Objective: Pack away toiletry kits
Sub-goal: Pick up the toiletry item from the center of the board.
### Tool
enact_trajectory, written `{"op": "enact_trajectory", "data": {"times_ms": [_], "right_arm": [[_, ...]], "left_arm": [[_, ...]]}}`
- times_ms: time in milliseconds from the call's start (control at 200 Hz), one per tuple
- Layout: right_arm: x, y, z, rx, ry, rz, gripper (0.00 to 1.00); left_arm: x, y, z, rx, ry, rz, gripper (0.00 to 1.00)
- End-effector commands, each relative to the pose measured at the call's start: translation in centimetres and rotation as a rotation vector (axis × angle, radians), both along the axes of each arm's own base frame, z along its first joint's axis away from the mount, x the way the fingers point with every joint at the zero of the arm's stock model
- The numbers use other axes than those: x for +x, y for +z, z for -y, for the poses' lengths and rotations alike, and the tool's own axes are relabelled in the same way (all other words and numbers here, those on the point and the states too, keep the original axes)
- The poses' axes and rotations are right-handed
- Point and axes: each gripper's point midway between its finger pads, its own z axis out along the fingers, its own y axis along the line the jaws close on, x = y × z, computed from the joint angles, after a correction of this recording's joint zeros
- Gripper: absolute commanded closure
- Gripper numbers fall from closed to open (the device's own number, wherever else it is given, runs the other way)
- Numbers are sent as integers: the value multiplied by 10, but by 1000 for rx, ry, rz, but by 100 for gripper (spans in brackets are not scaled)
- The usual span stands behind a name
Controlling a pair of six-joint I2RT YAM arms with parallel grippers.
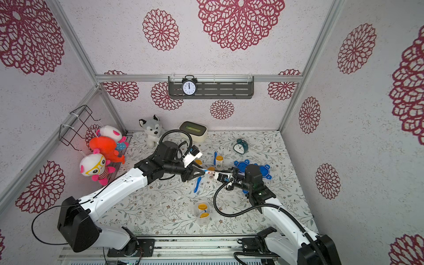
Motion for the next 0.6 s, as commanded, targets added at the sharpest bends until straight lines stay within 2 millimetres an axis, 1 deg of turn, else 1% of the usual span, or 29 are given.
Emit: {"op": "enact_trajectory", "data": {"times_ms": [0,75,155,240,290,335,360,410,415,435,455,515,595], "right_arm": [[2,31,-6,43,29,99,82],[5,31,-5,41,17,104,82],[9,30,-4,39,1,108,82],[17,31,-2,46,-38,114,76],[23,34,0,71,-77,112,66],[27,37,2,101,-106,99,54],[28,39,3,121,-120,87,44],[30,44,7,185,-155,46,32],[30,45,8,193,-160,39,30],[31,48,10,226,-183,24,15],[32,53,13,267,-205,-1,7],[38,61,26,396,-298,-106,6],[41,71,36,573,-361,-268,11]], "left_arm": [[1,10,0,-30,-17,3,80],[2,11,0,-34,-11,0,88],[4,11,-1,-36,-4,-1,100],[10,14,-3,-43,23,6,100],[13,18,-3,-55,38,13,100],[18,20,-4,-59,60,27,100],[21,22,-5,-60,75,36,100],[29,26,-7,-66,113,63,100],[30,26,-7,-66,119,67,100],[34,28,-9,-68,142,81,100],[38,30,-10,-69,164,94,100],[45,38,-12,-101,201,139,100],[52,52,-14,-157,246,196,100]]}}
